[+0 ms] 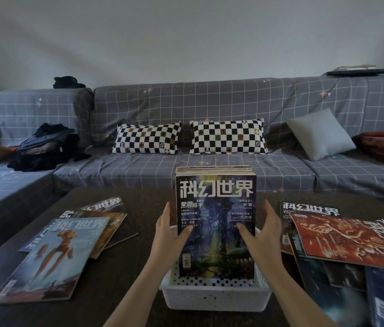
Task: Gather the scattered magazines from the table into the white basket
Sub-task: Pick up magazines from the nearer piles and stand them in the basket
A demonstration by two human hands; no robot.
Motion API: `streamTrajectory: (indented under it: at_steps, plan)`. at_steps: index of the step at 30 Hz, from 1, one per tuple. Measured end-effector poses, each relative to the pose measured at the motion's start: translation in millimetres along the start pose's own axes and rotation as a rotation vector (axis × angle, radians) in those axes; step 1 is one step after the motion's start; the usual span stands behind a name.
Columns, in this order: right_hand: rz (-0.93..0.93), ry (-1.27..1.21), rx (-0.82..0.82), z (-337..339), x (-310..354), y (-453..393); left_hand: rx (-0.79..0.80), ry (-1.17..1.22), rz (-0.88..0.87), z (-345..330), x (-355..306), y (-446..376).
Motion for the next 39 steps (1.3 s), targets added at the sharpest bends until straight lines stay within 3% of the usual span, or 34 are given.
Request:
streamTrajectory:
  at_steps: [3, 6, 13, 21, 30, 39]
  plan:
    - [0.198, 0.005, -0.112, 8.4, 30.6, 24.2, -0.025, 0.012, -0.005, 9.1, 0.2, 9.9]
    - [0.301, -0.024, -0.059, -6.6, 59.9, 42.5, -0.062, 0.065, -0.022, 21.7, -5.7, 19.9]
    - [0.345, -0.124, 0.094, -63.1, 100.9, 72.9, -0.168, 0.038, -0.053, 78.3, -8.3, 39.3]
    - [0.352, -0.182, 0.273, -167.6, 125.1, 115.7, -0.294, 0.033, 0.003, 161.8, 51.7, 49.3]
    - [0.176, -0.115, 0.492, -282.4, 105.5, 149.0, -0.392, -0.077, 0.186, 226.1, 147.0, 38.9]
    - [-0.083, -0.057, 0.648, -364.2, 73.9, 172.1, -0.432, -0.404, 0.335, 279.7, 225.2, 12.8]
Point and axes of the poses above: each hand's wrist, its own y-axis away from the middle knuckle, its own z-axis out of the back of the hand, x = y × z, the point moved 9 cm from there along -y, towards the middle knuckle, and after that the axes turned 3 degrees about -x, right-handed, at the moved point
